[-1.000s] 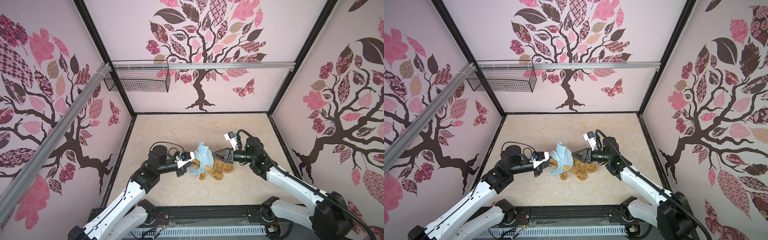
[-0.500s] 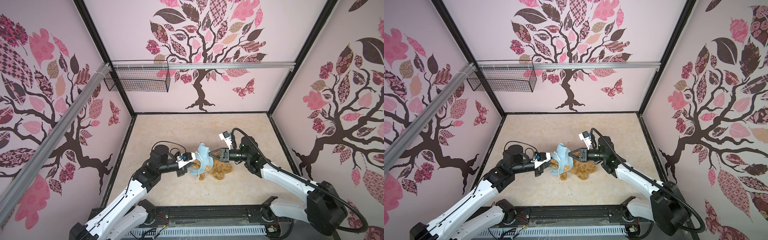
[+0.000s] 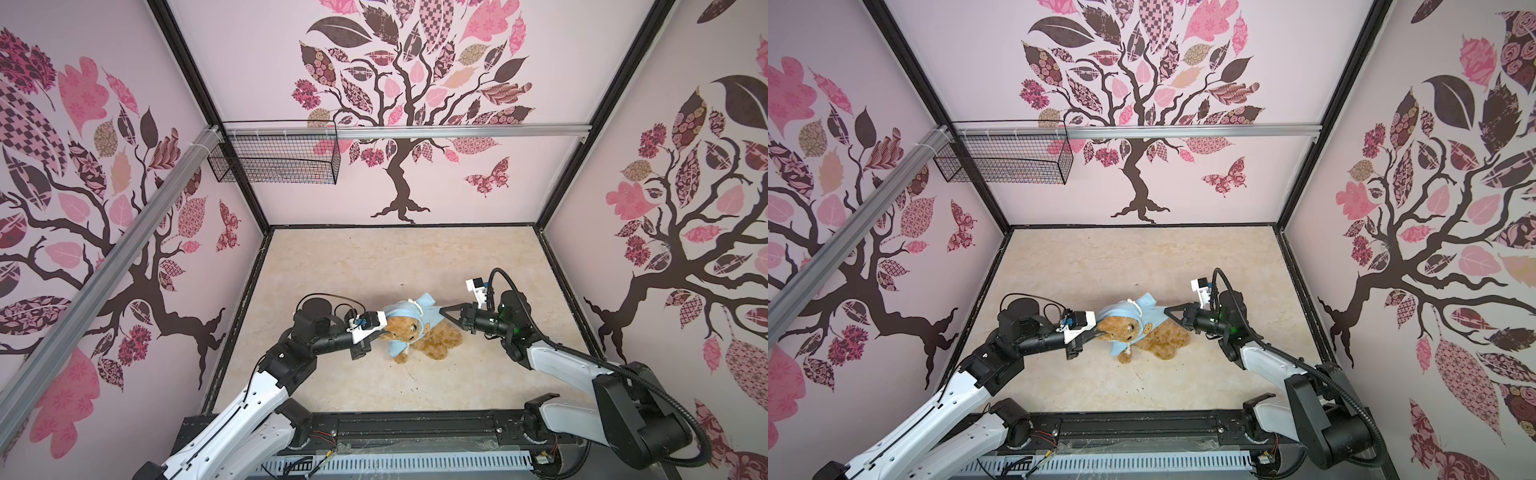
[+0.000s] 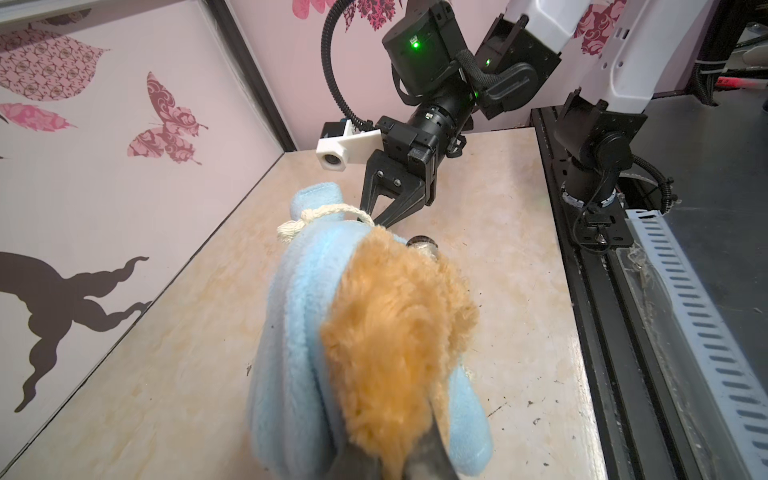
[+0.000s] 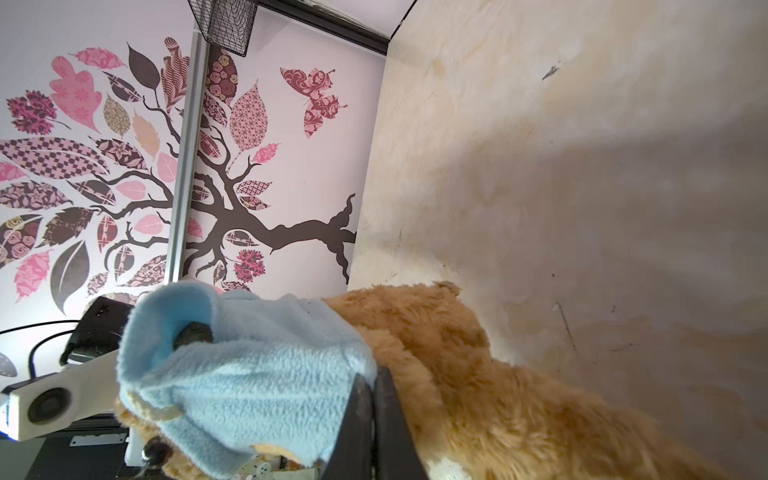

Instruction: Dress the teddy bear

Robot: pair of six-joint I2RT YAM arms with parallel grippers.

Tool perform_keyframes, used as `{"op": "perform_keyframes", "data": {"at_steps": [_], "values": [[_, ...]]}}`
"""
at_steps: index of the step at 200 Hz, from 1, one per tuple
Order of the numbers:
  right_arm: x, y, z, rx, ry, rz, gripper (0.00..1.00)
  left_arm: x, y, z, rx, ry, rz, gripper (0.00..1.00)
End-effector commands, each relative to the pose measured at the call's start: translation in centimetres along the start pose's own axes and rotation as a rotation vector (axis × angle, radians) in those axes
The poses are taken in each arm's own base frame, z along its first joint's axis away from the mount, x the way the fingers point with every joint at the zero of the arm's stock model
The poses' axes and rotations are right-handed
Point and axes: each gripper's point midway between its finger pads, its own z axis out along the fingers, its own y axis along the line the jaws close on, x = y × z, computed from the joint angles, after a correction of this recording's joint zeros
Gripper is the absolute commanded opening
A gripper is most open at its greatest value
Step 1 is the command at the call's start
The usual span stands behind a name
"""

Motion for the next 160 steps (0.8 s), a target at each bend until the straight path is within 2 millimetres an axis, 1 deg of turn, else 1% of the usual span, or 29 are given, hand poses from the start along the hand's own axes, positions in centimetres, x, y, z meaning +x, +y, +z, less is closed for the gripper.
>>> {"op": "perform_keyframes", "data": {"at_steps": [1, 26, 29, 31, 38, 48, 60, 62, 72, 89, 100, 108, 119, 130, 138, 149, 160], "values": [[-3.7, -4.3, -1.2, 0.139, -0.211, 0.089, 0.00, -4.2, 0.1, -1.7, -0.018, -0.185, 0.048, 0.00], [-2.7, -7.5, -1.8, 0.242, -0.215, 0.088, 0.00, -6.2, 1.9, -3.6, -0.095, -0.299, -0.017, 0.00], [-2.5, -7.9, -1.9, 0.254, -0.215, 0.089, 0.00, -6.1, 2.1, -3.8, -0.104, -0.305, -0.030, 0.00], [-2.4, -8.1, -1.9, 0.259, -0.215, 0.091, 0.00, -6.5, 2.3, -4.0, -0.114, -0.322, -0.025, 0.00], [-2.1, -8.6, -2.0, 0.269, -0.211, 0.091, 0.00, -6.7, 2.7, -4.4, -0.137, -0.344, -0.035, 0.00], [-1.9, -8.8, -1.7, 0.264, -0.194, 0.087, 0.00, -6.5, 2.8, -4.5, -0.150, -0.342, -0.049, 0.00], [-2.1, -7.7, -1.1, 0.220, -0.158, 0.061, 0.00, -5.6, 2.7, -4.1, -0.139, -0.304, -0.066, 0.00], [-2.0, -7.6, -0.9, 0.213, -0.151, 0.056, 0.00, -5.1, 2.7, -3.8, -0.131, -0.284, -0.080, 0.00], [-1.9, -6.1, 0.0, 0.169, -0.104, 0.002, 0.00, -4.2, 2.4, -3.3, -0.108, -0.242, -0.098, 0.00], [-1.2, -3.5, 1.7, 0.111, -0.015, -0.105, 0.01, -4.1, 2.9, -2.9, -0.104, -0.229, -0.140, 0.00], [-0.7, -2.2, 2.3, 0.100, 0.022, -0.180, 0.05, -4.2, 3.7, -2.6, -0.124, -0.232, -0.198, 0.00], [-0.6, -1.6, 2.4, 0.113, 0.031, -0.232, 0.10, -4.2, 4.6, -2.5, -0.150, -0.230, -0.259, 0.00], [-0.8, -0.8, 1.9, 0.142, 0.012, -0.306, 0.19, -4.1, 6.3, -2.5, -0.216, -0.230, -0.390, 0.00], [-1.3, 0.0, 1.0, 0.170, -0.029, -0.386, 0.25, -3.0, 8.5, -2.7, -0.325, -0.216, -0.584, 0.00], [-1.5, 0.8, 0.3, 0.188, -0.062, -0.442, 0.29, -2.0, 9.9, -2.9, -0.404, -0.209, -0.736, 0.00], [-1.3, 2.2, -0.2, 0.178, -0.091, -0.519, 0.33, -0.7, 10.8, -3.0, -0.459, -0.201, -0.918, 0.00], [-0.3, 3.7, -0.2, 0.143, -0.101, -0.591, 0.35, 0.2, 11.3, -2.8, -0.492, -0.200, -1.096, 0.00]]}}
